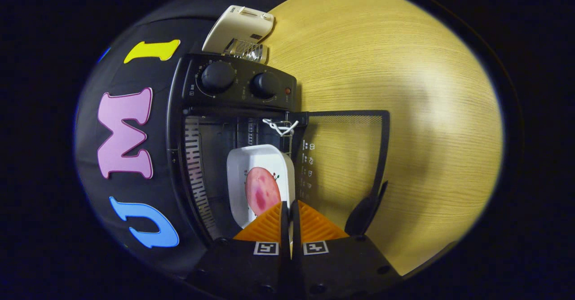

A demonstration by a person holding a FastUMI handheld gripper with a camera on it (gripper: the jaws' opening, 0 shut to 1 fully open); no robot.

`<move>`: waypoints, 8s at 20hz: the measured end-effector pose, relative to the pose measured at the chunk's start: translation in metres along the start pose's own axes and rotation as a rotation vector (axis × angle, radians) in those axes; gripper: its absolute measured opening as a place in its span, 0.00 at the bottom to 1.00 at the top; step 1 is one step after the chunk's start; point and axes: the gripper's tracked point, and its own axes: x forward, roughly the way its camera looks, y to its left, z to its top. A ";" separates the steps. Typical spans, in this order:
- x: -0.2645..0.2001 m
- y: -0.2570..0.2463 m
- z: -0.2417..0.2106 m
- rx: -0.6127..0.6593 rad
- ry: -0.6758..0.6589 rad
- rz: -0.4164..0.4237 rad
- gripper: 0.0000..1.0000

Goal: Open the toaster oven, put the food inside, and close the toaster oven door.

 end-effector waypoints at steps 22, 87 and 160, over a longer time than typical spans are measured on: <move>-0.031 0.027 -0.030 -0.117 0.114 0.180 0.94; -0.204 0.125 0.022 -1.415 -0.268 0.319 0.99; -0.443 0.202 0.152 -1.432 -0.634 0.599 0.98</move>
